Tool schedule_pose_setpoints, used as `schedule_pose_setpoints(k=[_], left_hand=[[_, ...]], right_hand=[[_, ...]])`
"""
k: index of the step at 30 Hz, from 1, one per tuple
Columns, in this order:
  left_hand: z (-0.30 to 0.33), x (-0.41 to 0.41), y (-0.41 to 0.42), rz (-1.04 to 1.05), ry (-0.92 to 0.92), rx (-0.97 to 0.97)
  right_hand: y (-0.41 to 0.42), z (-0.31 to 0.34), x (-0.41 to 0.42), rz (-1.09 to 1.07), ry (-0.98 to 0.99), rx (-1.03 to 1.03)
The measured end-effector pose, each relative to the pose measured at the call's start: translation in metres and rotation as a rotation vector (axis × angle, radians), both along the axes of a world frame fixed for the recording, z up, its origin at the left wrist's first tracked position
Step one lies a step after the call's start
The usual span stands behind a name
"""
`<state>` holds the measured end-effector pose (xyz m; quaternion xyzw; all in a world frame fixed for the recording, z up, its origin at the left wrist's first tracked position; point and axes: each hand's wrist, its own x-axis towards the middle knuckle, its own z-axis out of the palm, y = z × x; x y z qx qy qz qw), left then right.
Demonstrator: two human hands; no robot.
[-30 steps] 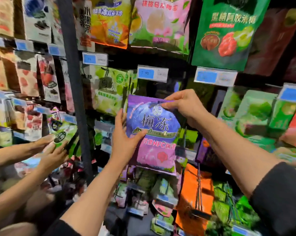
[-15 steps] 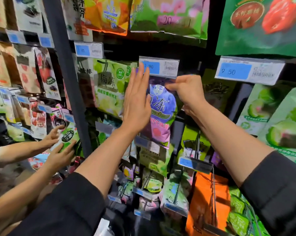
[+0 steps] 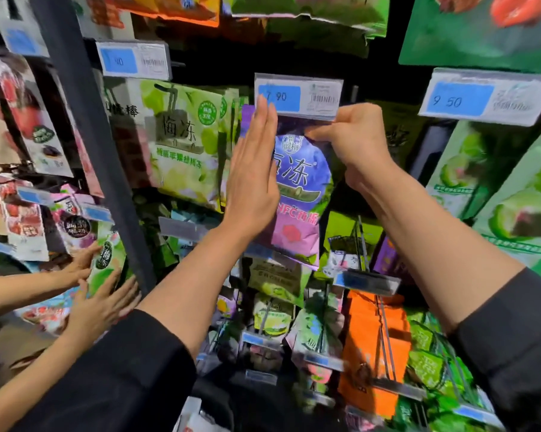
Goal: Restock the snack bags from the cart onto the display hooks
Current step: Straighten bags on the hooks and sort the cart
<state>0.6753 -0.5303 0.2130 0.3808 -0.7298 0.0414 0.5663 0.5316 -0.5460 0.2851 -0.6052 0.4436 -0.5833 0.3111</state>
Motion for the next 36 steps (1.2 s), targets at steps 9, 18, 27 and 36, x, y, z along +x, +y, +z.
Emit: schedule_pose_setpoints(k=[9, 18, 27, 36], left_hand=[[-0.001, 0.004, -0.001, 0.037, -0.031, 0.012], [-0.004, 0.003, 0.000, 0.033, -0.058, 0.007], [-0.056, -0.056, 0.040, -0.022, 0.042, 0.198], [-0.103, -0.276, 0.173, -0.490, -0.015, 0.419]], right_hand=[[-0.054, -0.006, -0.008, -0.327, 0.138, 0.008], [-0.068, -0.023, -0.023, -0.263, -0.015, 0.050], [0.001, -0.079, -0.082, -0.557, -0.139, 0.089], [0.222, -0.154, -0.290, -0.856, -0.193, 0.159]])
